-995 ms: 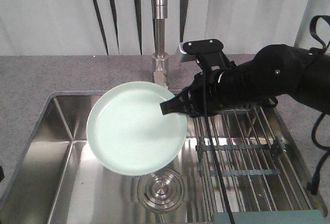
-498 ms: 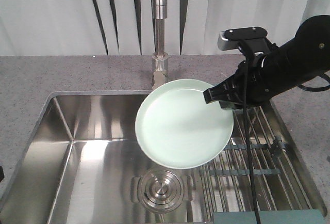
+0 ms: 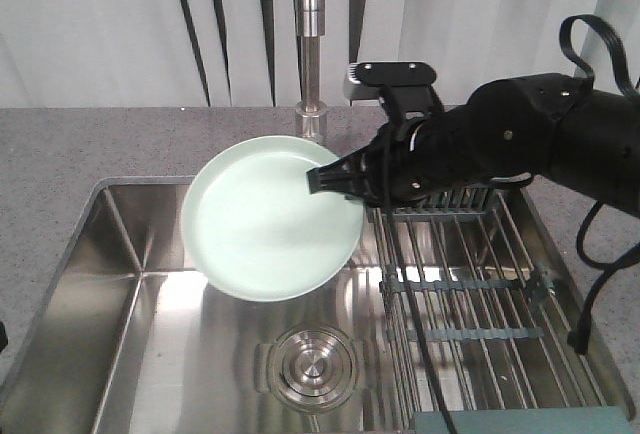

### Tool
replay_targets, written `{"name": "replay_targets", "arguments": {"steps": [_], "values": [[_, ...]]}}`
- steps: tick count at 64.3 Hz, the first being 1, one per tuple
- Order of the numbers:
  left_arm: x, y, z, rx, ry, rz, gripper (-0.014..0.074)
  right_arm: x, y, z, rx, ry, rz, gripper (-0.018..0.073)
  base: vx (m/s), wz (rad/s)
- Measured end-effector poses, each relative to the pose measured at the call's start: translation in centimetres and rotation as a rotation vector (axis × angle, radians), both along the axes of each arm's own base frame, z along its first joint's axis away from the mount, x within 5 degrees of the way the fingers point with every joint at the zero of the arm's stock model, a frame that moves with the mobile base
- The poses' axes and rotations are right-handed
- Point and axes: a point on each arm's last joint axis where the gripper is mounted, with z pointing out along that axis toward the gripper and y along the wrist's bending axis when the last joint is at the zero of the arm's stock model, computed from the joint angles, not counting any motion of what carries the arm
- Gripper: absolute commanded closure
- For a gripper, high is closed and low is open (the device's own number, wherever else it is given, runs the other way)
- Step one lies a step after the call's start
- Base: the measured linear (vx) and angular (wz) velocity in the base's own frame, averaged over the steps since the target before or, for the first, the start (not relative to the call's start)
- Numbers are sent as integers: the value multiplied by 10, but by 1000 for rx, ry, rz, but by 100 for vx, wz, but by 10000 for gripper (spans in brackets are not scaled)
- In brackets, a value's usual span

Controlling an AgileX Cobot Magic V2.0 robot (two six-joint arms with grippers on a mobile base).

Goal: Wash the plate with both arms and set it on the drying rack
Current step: 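Tilt and turn the plate under the faucet with the right gripper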

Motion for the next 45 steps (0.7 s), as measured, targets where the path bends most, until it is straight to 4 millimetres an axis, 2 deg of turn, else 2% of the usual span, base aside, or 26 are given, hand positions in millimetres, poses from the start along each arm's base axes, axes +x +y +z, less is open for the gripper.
{"name": "replay_targets", "arguments": {"steps": [5, 11, 16, 20, 26, 34, 39, 45], "values": [[0, 0, 0, 0, 0, 0, 603, 10, -23, -1, -22, 6, -59, 561, 0, 0], [0, 0, 0, 0, 0, 0, 603, 12, -48, 3, -80, 36, -96, 561, 0, 0], [0, 0, -1, 0, 3, -1, 603, 0, -60, 10, -144, 78, -73, 561, 0, 0], [0, 0, -1, 0, 4, 0, 603, -15, -61, 16, -175, 114, -32, 561, 0, 0], [0, 0, -1, 0, 5, 0, 603, -40, -51, 17, -171, 134, 33, 561, 0, 0], [0, 0, -1, 0, 5, 0, 603, -66, -23, 3, -101, 120, 102, 561, 0, 0], [0, 0, -1, 0, 5, 0, 603, -69, -3, -6, -48, 98, 125, 561, 0, 0], [0, 0, -1, 0, 5, 0, 603, -57, 10, -13, -6, 70, 105, 561, 0, 0]]}}
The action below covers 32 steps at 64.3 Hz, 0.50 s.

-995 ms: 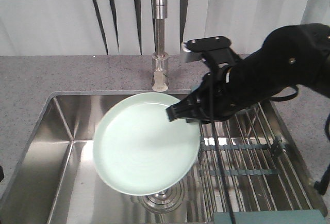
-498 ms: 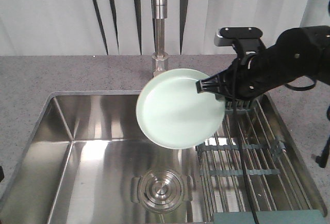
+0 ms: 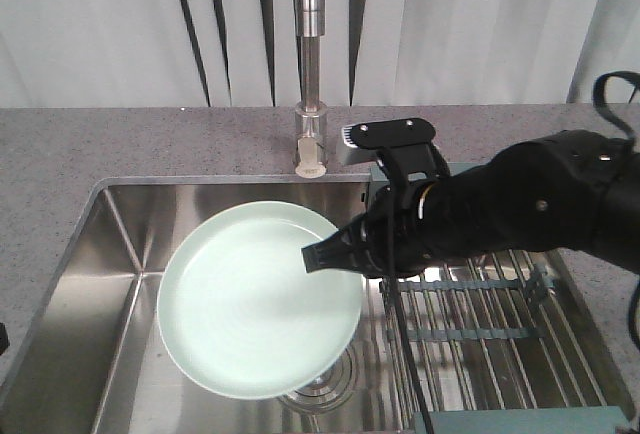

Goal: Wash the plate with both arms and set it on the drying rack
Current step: 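Tilt and turn the plate under the faucet with the right gripper, then move the plate onto the drying rack and release it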

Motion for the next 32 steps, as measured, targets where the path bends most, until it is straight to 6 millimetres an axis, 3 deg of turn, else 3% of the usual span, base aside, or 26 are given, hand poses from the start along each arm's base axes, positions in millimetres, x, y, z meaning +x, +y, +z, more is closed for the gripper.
{"name": "replay_targets", "arguments": {"steps": [6, 13, 21, 32], "values": [[0, 0, 0, 0, 0, 0, 603, 22, 6, -2, 14, -31, -30, 561, 0, 0], [0, 0, 0, 0, 0, 0, 603, 51, -1, 2, 11, -71, -83, 561, 0, 0], [0, 0, 0, 0, 0, 0, 603, 72, -35, 11, -31, -91, -167, 561, 0, 0], [0, 0, 0, 0, 0, 0, 603, 69, -95, 25, -181, -41, -260, 561, 0, 0]]}}
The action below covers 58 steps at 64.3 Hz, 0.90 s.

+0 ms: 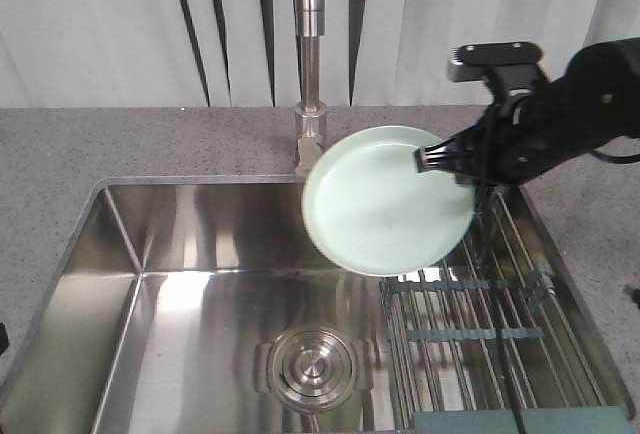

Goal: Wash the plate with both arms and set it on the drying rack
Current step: 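Move the plate onto the drying rack and release it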

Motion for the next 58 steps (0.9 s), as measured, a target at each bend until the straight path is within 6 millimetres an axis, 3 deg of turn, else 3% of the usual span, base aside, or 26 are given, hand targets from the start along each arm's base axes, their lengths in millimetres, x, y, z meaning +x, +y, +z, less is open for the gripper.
{"name": "replay_targets", "arguments": {"steps": [11, 18, 39, 58], "values": [[0, 0, 0, 0, 0, 0, 603, -2, -62, 10, -80, 26, -180, 561, 0, 0], [0, 0, 0, 0, 0, 0, 603, 2, -83, 3, -110, 57, -233, 561, 0, 0], [0, 0, 0, 0, 0, 0, 603, 35, -85, -54, -175, 145, -187, 561, 0, 0], [0, 0, 0, 0, 0, 0, 603, 49, -84, -82, -216, 164, -141, 559, 0, 0]]}}
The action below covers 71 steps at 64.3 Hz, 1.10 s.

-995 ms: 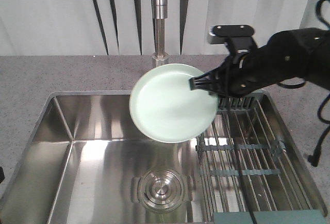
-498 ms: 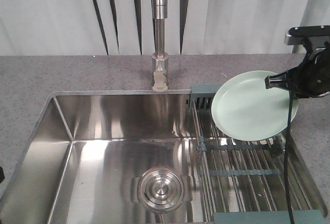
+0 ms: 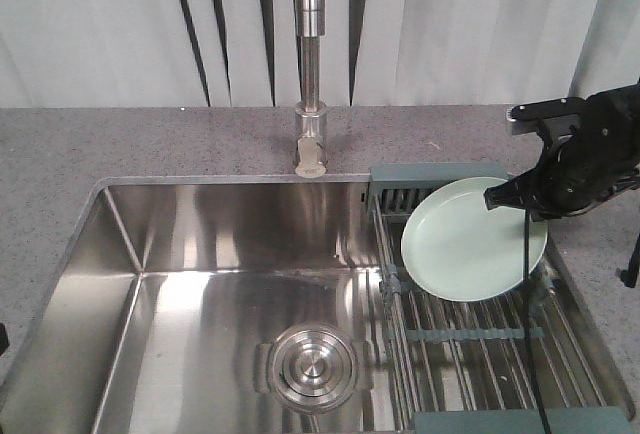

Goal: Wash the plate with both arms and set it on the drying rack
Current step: 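Move the plate onto the drying rack and release it, then withdraw the right gripper up and away from the rack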

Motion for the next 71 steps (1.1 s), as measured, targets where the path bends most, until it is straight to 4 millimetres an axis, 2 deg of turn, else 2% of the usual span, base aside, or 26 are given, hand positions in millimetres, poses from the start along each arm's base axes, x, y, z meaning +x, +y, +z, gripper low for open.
{"name": "replay_targets", "arguments": {"steps": [10, 17, 36, 43, 51, 58, 61, 71], "values": [[0, 0, 0, 0, 0, 0, 603, 2, 0, -3, -12, 1, 29, 538, 0, 0], [0, 0, 0, 0, 0, 0, 603, 2, 0, -3, -20, 3, 47, 477, 0, 0], [0, 0, 0, 0, 0, 0, 603, 2, 0, -3, -26, 4, 60, 149, 0, 0], [0, 0, 0, 0, 0, 0, 603, 2, 1, -3, -27, 5, 64, 102, 0, 0], [0, 0, 0, 0, 0, 0, 603, -1, 1, 1, -31, 13, 62, 114, 0, 0], [0, 0, 0, 0, 0, 0, 603, -9, 1, 17, -25, -4, 58, 172, 0, 0], [0, 0, 0, 0, 0, 0, 603, -14, 1, 28, -21, -16, 59, 218, 0, 0], [0, 0, 0, 0, 0, 0, 603, -38, 5, 66, 20, -51, 114, 470, 0, 0]]}}
